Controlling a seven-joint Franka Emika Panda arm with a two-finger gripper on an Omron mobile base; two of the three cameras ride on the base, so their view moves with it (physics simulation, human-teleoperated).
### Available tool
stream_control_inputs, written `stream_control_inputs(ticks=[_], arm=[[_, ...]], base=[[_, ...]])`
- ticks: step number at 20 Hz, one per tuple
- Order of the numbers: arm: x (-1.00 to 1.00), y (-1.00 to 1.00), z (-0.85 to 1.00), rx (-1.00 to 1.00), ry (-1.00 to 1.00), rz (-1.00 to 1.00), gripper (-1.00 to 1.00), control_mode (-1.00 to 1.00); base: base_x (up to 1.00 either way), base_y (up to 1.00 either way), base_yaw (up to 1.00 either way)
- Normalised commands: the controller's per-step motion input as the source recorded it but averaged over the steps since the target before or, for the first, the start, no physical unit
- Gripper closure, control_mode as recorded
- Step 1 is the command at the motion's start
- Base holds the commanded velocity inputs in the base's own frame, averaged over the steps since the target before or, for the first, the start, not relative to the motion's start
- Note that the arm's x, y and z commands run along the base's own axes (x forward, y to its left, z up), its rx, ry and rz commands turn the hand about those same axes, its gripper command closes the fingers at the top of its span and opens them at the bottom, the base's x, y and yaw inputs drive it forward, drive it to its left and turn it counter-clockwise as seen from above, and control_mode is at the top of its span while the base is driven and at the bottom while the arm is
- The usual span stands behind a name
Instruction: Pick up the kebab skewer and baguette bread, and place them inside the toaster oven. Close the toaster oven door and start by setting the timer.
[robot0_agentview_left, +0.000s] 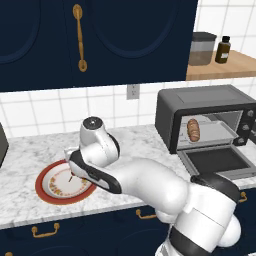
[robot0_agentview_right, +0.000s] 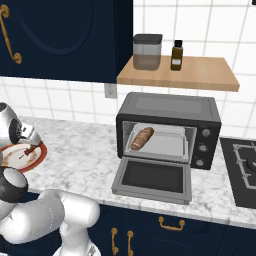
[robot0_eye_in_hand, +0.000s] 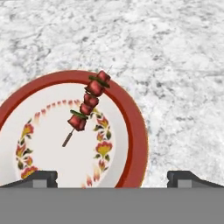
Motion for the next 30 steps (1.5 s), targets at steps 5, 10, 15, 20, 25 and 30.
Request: stream_control_inputs(ticks=[5, 10, 15, 20, 25, 30], arm=[[0.21, 0.3, -0.24, 0.0, 0.0, -0.15, -1.0, -1.0], [0.05, 0.38, -0.1, 0.01, 0.01, -0.21, -1.0, -1.0], [0.34, 0.15, -0.14, 0.02, 0.05, -0.19, -1.0, -1.0], [0.11, 0.04, -0.11, 0.01, 0.04, -0.16, -1.0, -1.0], [0.03, 0.0, 0.0, 0.06, 0.08, -0.13, -1.0, -1.0], [0.0, 0.0, -0.02, 0.08, 0.09, -0.1, -1.0, -1.0]], base=[[0.0, 0.0, 0.0], [0.0, 0.0, 0.0], [0.0, 0.0, 0.0], [0.0, 0.0, 0.0], [0.0, 0.0, 0.0], [0.0, 0.0, 0.0]])
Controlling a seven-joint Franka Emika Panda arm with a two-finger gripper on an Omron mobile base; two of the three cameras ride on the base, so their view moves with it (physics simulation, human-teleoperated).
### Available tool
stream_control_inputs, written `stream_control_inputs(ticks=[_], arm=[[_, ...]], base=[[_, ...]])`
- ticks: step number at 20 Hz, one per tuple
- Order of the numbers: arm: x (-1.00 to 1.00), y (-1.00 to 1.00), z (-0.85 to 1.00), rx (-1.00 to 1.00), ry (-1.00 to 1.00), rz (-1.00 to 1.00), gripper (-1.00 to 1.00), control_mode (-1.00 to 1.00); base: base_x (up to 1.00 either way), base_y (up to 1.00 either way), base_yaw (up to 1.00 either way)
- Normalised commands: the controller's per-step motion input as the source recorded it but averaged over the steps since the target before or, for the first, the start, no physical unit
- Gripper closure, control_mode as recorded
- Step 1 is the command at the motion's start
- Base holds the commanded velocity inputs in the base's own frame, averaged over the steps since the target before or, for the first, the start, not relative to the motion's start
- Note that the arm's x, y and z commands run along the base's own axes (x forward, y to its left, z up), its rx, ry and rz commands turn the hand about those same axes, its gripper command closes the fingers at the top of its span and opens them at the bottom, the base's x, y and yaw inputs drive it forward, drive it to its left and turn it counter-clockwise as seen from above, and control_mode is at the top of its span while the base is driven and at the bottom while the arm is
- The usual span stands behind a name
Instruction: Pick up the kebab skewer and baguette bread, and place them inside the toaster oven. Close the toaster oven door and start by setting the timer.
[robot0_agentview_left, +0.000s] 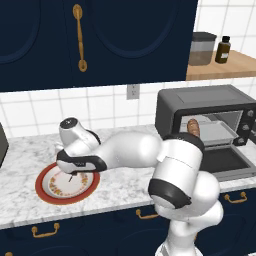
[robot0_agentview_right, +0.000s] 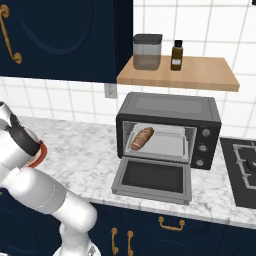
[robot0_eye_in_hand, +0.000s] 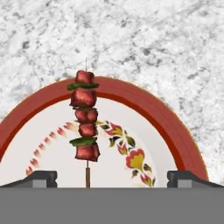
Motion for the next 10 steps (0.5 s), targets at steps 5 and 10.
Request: stream_control_inputs(ticks=[5, 10], arm=[[0.06, 0.0, -0.19, 0.03, 0.11, -0.07, -1.0, -1.0], [0.15, 0.0, -0.24, 0.01, 0.08, -0.03, -1.0, -1.0]], base=[[0.0, 0.0, 0.0], [0.0, 0.0, 0.0]])
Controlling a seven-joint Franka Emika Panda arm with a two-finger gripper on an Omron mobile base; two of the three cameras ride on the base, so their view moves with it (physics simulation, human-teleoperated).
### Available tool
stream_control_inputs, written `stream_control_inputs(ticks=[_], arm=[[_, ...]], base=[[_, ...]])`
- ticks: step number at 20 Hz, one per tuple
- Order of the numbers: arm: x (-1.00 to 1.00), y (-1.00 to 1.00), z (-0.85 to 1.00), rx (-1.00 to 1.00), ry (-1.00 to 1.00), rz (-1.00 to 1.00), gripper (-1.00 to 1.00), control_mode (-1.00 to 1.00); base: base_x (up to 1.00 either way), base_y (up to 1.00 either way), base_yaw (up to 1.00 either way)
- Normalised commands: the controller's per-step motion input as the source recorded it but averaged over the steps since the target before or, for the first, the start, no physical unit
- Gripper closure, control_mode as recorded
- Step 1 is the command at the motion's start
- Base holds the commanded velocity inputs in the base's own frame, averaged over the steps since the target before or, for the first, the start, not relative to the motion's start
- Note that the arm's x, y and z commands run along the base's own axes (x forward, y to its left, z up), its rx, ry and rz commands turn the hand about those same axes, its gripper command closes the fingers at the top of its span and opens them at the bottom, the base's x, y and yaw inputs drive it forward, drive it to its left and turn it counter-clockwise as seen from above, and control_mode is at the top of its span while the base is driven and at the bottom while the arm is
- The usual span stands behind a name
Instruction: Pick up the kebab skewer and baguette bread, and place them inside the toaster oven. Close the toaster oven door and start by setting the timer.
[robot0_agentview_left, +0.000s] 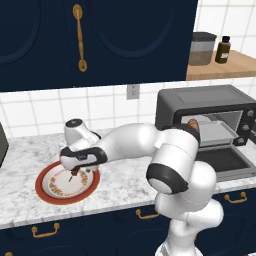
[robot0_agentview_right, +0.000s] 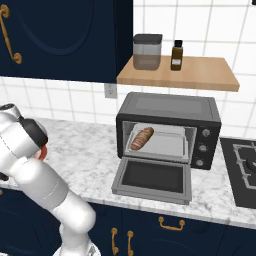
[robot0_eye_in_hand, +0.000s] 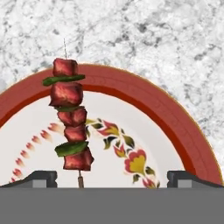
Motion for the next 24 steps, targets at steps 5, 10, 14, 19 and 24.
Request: stream_control_inputs(ticks=[5, 10, 14, 19, 24], arm=[[0.14, 0.05, -0.18, 0.0, 0.07, -0.03, -1.0, -1.0], [0.01, 0.06, -0.04, 0.0, 0.02, -0.05, -1.0, -1.0], [0.01, 0.08, 0.0, 0.0, 0.0, -0.04, -1.0, -1.0], [0.03, 0.01, -0.06, 0.0, 0.01, -0.03, -1.0, -1.0], [0.0, 0.0, -0.14, 0.0, 0.03, -0.01, -1.0, -1.0]], base=[[0.0, 0.0, 0.0], [0.0, 0.0, 0.0], [0.0, 0.0, 0.0], [0.0, 0.0, 0.0], [0.0, 0.0, 0.0]])
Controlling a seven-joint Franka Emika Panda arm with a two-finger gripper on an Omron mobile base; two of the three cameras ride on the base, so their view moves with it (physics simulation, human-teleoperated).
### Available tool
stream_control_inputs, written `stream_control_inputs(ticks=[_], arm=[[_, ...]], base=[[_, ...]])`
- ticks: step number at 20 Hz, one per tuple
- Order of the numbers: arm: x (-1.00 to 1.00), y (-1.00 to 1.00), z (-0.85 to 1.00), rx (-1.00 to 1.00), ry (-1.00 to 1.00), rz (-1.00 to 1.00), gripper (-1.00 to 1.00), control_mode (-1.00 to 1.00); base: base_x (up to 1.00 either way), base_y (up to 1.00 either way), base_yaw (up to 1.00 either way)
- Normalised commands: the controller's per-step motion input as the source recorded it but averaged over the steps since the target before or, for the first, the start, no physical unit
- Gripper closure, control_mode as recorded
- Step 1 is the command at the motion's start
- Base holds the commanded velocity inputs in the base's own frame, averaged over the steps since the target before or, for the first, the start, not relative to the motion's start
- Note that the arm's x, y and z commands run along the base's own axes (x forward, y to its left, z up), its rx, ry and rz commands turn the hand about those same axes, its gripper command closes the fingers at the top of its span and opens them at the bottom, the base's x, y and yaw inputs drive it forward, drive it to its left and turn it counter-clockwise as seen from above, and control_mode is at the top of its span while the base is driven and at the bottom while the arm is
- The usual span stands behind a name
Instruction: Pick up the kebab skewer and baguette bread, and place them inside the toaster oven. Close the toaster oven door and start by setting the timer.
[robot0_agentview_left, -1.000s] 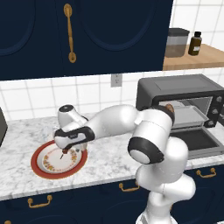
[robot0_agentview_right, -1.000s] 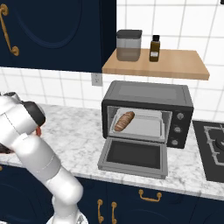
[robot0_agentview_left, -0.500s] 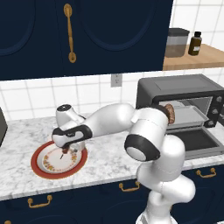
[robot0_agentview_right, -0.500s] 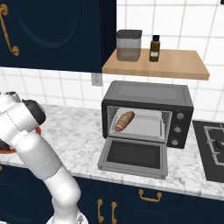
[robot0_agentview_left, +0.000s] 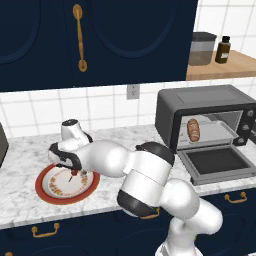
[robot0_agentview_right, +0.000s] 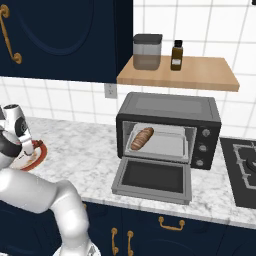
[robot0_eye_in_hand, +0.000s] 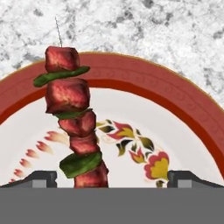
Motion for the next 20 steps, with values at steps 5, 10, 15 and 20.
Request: stream_control_inputs(ticks=[5, 10, 15, 20], arm=[[0.0, 0.0, -0.16, 0.0, 0.01, 0.0, -1.0, -1.0], [0.0, 0.0, -0.17, 0.0, 0.0, 0.0, -1.0, -1.0], [0.05, 0.0, -0.14, 0.0, 0.0, 0.0, -1.0, -1.0], [0.07, 0.0, -0.13, 0.0, 0.0, 0.0, -1.0, -1.0]], base=[[0.0, 0.0, 0.0], [0.0, 0.0, 0.0], [0.0, 0.0, 0.0], [0.0, 0.0, 0.0]])
